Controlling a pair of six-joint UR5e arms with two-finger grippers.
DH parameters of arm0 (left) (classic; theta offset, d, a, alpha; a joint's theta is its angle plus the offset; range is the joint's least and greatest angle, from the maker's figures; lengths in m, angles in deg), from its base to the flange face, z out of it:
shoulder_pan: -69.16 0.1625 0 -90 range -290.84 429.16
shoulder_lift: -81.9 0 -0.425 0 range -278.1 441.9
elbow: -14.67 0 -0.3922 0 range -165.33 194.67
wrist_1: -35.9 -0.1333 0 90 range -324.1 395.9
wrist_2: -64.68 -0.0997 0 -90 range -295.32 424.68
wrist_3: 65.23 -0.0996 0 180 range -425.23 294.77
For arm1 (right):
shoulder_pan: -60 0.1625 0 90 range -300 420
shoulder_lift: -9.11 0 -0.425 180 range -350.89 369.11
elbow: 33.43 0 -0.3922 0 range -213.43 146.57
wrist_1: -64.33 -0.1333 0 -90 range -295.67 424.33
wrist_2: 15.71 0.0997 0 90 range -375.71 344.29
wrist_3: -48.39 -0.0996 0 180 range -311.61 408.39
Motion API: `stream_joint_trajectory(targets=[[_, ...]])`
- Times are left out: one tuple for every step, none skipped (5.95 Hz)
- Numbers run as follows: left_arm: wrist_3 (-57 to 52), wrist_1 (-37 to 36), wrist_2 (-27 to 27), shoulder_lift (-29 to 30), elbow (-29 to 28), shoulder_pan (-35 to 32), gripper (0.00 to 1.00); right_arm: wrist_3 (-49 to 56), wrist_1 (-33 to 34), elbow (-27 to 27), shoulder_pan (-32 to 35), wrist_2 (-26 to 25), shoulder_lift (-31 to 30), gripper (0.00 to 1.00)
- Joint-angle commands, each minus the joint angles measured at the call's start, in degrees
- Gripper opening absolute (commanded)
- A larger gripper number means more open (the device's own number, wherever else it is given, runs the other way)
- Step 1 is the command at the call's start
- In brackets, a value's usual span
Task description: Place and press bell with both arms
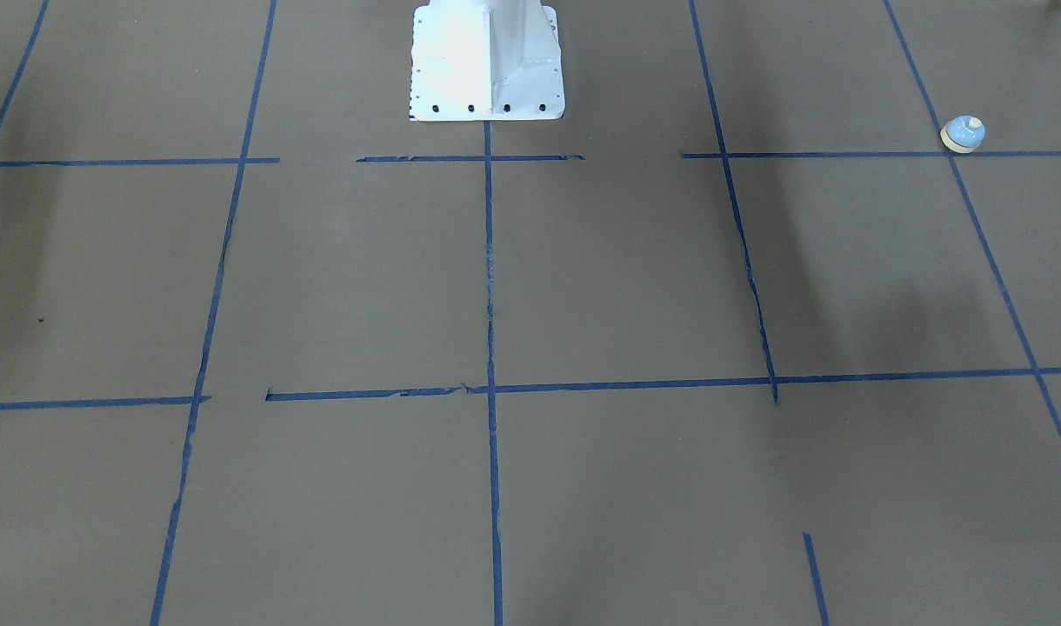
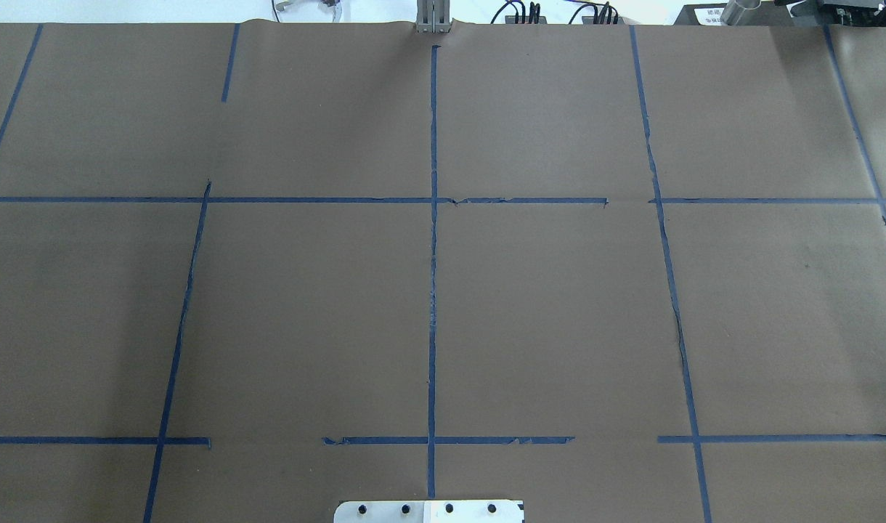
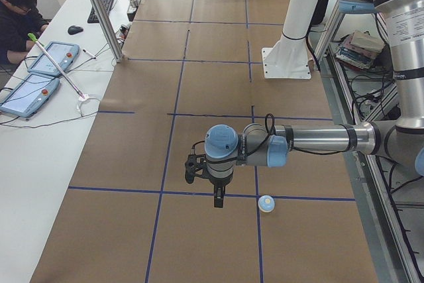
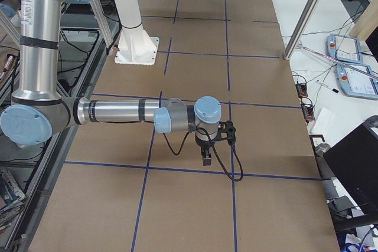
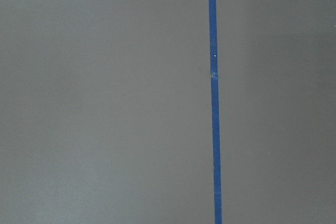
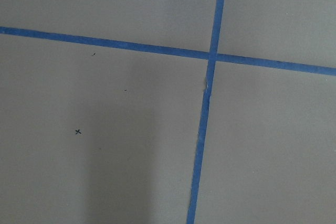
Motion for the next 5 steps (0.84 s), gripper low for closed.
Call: stream_joint_trajectory(targets=[[0.0, -0.3, 0.1, 0.0, 0.9, 0.0, 1.0, 0.0, 0.1, 0.0, 0.0, 0.0, 0.0, 1.0], [0.0, -0.1, 0.1, 0.0, 1.0, 0.0, 1.0, -0.1, 0.1, -0.1, 0.0, 0.1, 0.0, 1.0], [0.3, 1.6, 0.0, 1.1, 1.2, 0.2, 1.0, -0.1, 0.0, -0.1, 0.0, 0.0, 0.1, 1.0], [0.5, 6.5, -0.2, 3.0, -0.1, 0.2, 1.0, -0.1, 0.0, -0.4, 0.0, 0.0, 0.0, 1.0], [0.0, 10.0, 2.3, -0.3, 1.1, 0.0, 1.0, -0.1, 0.1, -0.4, 0.0, 0.0, 0.0, 1.0]])
